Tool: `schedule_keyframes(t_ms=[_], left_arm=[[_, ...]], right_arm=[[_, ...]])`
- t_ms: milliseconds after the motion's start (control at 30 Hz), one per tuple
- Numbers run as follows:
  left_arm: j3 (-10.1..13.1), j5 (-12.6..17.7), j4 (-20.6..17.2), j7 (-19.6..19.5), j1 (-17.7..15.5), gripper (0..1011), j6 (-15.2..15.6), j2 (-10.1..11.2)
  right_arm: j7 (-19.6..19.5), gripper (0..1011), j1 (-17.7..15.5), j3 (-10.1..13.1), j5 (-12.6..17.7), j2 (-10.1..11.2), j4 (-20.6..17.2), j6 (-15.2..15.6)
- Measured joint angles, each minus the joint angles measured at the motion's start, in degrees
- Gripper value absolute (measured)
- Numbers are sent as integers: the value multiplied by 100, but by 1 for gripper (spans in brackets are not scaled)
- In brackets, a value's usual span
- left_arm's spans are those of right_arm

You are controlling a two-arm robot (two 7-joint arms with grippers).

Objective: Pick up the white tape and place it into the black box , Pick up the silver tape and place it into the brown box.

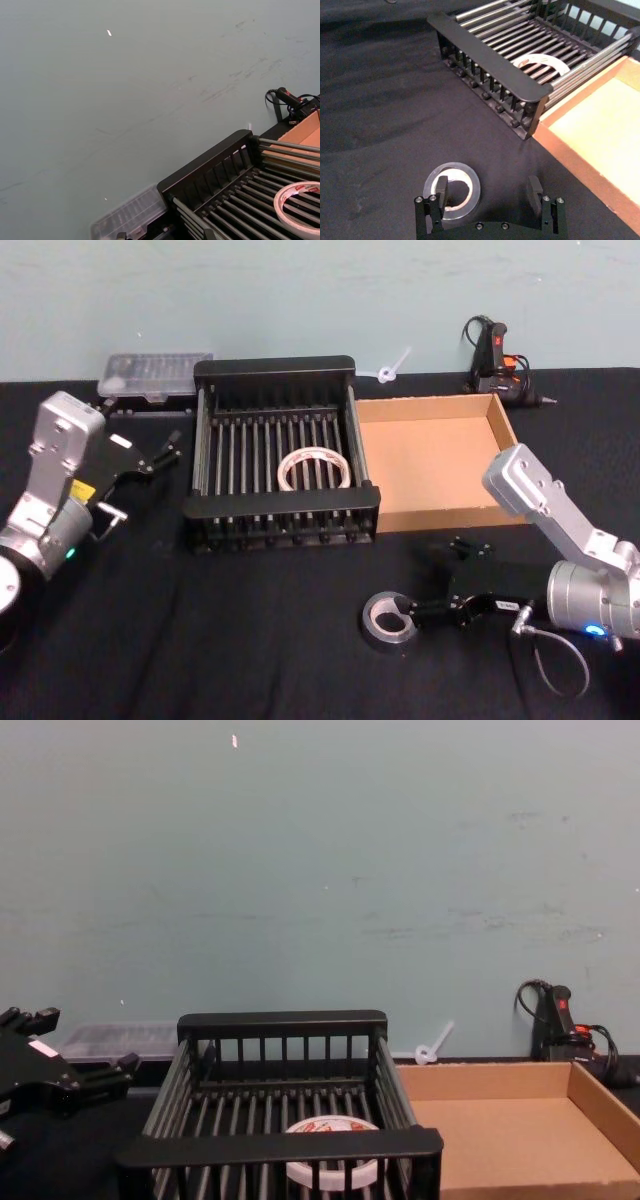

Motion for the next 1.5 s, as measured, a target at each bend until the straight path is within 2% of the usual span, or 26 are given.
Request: schedule_keyframes(t_ms=[233, 500, 933, 1500], left_arm=[[0, 0, 0, 0, 0, 1001, 0, 0], [1, 0, 0, 0, 0, 1001, 0, 0], [0, 0, 0, 0, 0, 1001, 0, 0], [0, 0, 0, 0, 0, 1001, 0, 0]], right_arm=[[22, 1002, 117, -163, 35, 18, 111, 35], [-43, 1002, 265, -345, 16, -53, 305, 67], [-31, 1002, 368, -498, -6, -84, 433, 96], [-41, 1002, 447, -588, -53, -149, 553, 107]])
